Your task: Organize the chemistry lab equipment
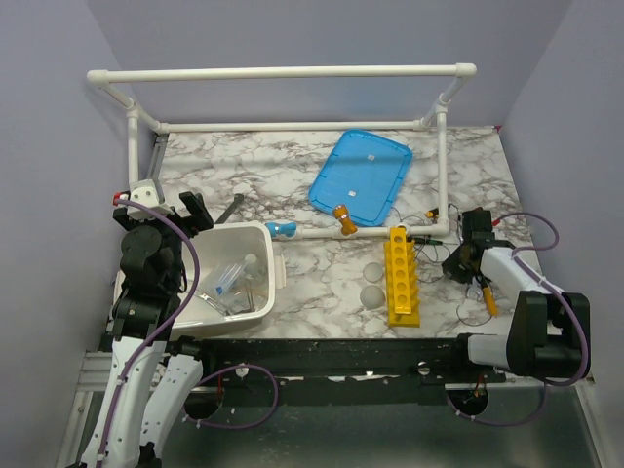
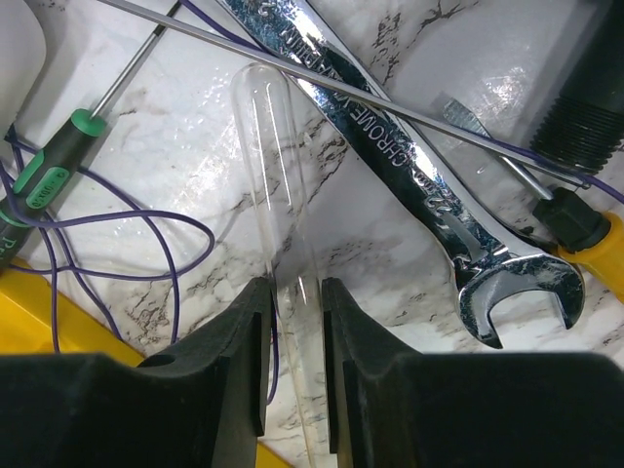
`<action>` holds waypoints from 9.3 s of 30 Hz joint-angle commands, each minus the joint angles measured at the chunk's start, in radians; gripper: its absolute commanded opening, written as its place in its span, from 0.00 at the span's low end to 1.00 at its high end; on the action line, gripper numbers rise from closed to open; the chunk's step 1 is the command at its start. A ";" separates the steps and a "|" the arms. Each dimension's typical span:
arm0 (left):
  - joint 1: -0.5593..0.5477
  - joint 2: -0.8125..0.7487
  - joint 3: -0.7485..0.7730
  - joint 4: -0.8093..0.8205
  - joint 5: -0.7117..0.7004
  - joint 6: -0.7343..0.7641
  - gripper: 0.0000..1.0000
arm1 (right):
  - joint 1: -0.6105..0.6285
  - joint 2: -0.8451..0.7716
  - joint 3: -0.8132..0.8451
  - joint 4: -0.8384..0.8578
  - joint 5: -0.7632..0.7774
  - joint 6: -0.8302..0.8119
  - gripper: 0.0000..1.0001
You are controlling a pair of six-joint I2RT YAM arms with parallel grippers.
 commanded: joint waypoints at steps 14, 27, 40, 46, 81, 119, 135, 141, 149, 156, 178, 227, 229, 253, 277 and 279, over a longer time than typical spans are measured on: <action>-0.048 0.015 0.001 0.032 0.169 0.022 0.99 | -0.004 -0.181 0.184 -0.079 -0.076 -0.040 0.13; -0.155 0.059 0.000 0.049 0.278 0.023 0.99 | -0.004 -0.272 0.283 -0.105 -0.226 -0.013 0.11; -0.344 0.165 -0.068 0.261 0.538 -0.343 0.97 | 0.146 -0.270 0.281 0.023 -0.304 0.152 0.10; -0.496 0.285 -0.061 0.359 0.526 -0.419 0.97 | 0.256 -0.227 0.252 0.121 -0.300 0.224 0.10; -0.677 0.888 0.101 0.533 0.677 -0.667 0.70 | 0.454 -0.180 0.172 0.336 -0.332 0.386 0.10; -0.595 0.737 0.164 -0.096 0.916 -0.326 0.04 | 0.456 -0.404 0.133 0.372 -0.402 -0.272 0.64; -0.511 0.639 0.228 -0.506 1.013 -0.014 0.03 | 0.522 -0.448 0.162 0.289 -0.851 -0.729 0.64; -0.511 0.641 0.243 -0.552 1.037 0.036 0.03 | 0.648 -0.377 0.221 0.252 -0.839 -0.808 0.64; -0.511 0.643 0.284 -0.620 1.027 0.100 0.03 | 0.895 -0.243 0.308 0.171 -0.715 -0.928 0.64; -0.511 0.629 0.279 -0.641 1.047 0.112 0.03 | 0.966 -0.180 0.331 0.121 -0.641 -1.037 0.64; -0.511 0.568 0.264 -0.645 1.141 0.124 0.00 | 1.162 -0.087 0.308 0.218 -0.361 -1.165 0.46; -0.337 0.395 -0.097 0.065 1.100 -0.530 0.36 | 1.183 -0.177 0.169 0.402 -0.248 -0.994 0.20; -0.337 0.400 -0.097 0.064 1.104 -0.530 0.29 | 1.183 -0.174 0.169 0.403 -0.245 -0.995 0.20; -0.337 0.418 -0.112 0.021 1.104 -0.498 0.11 | 1.182 -0.141 0.176 0.427 -0.205 -0.975 0.22; -0.364 0.425 -0.004 -0.033 0.875 -0.414 0.01 | 1.108 -0.268 0.116 0.527 0.022 -0.717 0.79; -0.396 0.423 0.018 -0.046 0.842 -0.401 0.01 | 1.032 -0.291 0.106 0.554 0.022 -0.664 0.79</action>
